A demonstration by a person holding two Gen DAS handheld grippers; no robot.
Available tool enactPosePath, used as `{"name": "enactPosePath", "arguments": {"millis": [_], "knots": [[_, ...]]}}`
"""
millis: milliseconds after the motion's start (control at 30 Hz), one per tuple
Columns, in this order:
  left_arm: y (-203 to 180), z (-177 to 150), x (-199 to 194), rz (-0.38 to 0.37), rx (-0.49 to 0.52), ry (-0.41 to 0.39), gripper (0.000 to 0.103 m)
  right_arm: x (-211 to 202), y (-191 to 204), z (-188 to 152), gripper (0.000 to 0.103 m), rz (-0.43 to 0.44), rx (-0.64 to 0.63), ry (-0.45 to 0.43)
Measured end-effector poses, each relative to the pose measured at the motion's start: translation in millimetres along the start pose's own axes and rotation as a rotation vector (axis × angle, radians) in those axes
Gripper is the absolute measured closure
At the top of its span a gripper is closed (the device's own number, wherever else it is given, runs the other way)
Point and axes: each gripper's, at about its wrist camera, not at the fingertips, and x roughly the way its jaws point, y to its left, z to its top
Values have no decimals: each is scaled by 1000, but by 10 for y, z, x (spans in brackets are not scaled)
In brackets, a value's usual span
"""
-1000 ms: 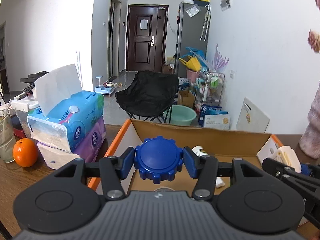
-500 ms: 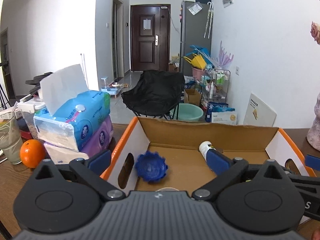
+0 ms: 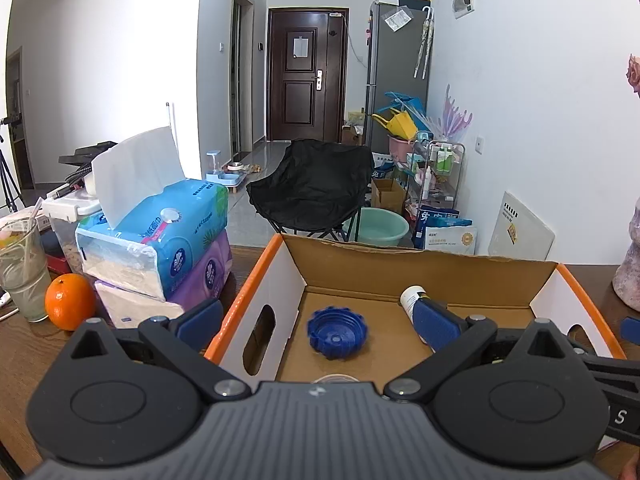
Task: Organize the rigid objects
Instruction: 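Open both grippers to drop the blue cap and white charger into the box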
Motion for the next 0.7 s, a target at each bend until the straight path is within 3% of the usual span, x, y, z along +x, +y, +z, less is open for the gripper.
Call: {"name": "enactPosePath", "arguments": {"millis": [333, 700], "knots": [[60, 14, -178, 20, -8, -12, 0, -175, 20, 22, 0, -3, -19, -8], [120, -22, -593, -5, -2, -43, 0, -646, 36, -18, 0, 22, -54, -37]]}}
